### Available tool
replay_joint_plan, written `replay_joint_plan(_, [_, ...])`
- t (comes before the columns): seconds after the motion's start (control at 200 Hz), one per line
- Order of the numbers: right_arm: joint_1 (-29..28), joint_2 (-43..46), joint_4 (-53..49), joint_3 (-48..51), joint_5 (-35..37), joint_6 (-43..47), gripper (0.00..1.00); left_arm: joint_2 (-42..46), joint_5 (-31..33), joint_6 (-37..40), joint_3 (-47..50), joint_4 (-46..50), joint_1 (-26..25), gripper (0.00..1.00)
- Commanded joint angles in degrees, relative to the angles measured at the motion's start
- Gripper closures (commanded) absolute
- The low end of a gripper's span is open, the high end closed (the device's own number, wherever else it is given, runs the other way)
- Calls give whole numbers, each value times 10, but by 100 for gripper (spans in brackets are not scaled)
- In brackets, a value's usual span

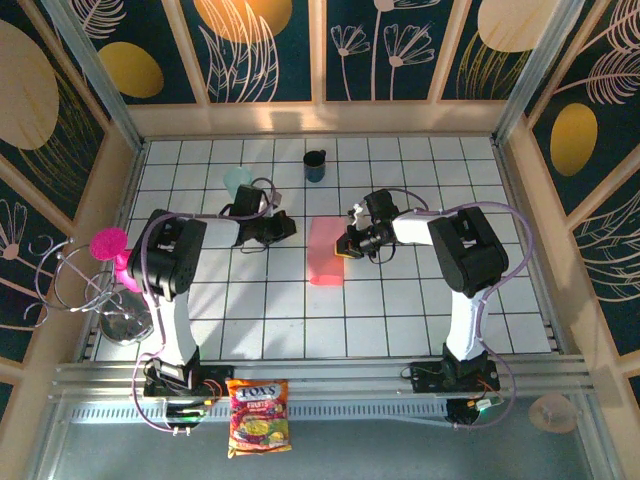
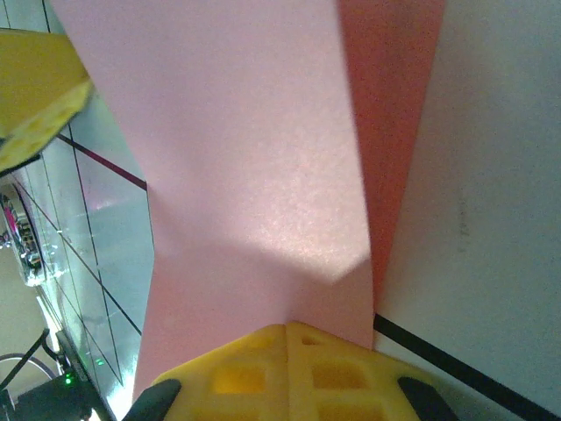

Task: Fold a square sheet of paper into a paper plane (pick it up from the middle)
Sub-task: First fold the square sheet of paper in half at the center of the table.

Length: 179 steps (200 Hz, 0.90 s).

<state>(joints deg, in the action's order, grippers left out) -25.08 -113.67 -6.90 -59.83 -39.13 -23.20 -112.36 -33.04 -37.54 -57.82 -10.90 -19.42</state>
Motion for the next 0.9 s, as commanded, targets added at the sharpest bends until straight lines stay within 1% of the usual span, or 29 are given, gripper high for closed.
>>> replay_joint_plan(0.0, [14,-80,-71,53,177,21,94,55,5,-5,8,3,-38,93])
replay_joint_plan(0.065, [14,-81,-71,54,178,21,94,52,4,-23,10,-11,-68,93])
replay_joint_plan(0.145, [14,-83,-70,54,178,22,94,34,-5,-60,16,-52,-95,93])
replay_joint_plan(0.21, [14,-84,-71,54,178,23,94,12,-17,-86,18,-91,-105,93])
replay_joint_plan(0.26, [14,-84,-72,53,178,23,94,-6,-22,-97,14,-103,-110,93])
replay_joint_plan(0.32, [14,-83,-74,54,179,25,94,-25,-19,-98,5,-103,-111,93])
replay_joint_plan(0.385, [15,-81,-73,54,181,25,94,-41,1,-93,-8,-89,-111,94])
replay_joint_plan(0.466, [15,-82,-74,56,184,25,94,-50,37,-88,-22,-72,-107,95])
replay_joint_plan(0.566, [15,-79,-74,61,187,25,94,-46,65,-98,-13,-83,-88,95])
replay_joint_plan(0.656, [16,-76,-75,64,189,25,94,-38,74,-103,9,-92,-62,95])
replay_joint_plan(0.776, [18,-74,-75,64,190,26,94,-26,80,-90,43,-84,-32,95])
replay_joint_plan(0.891, [18,-73,-75,64,189,26,94,-3,77,-68,49,-62,-24,94])
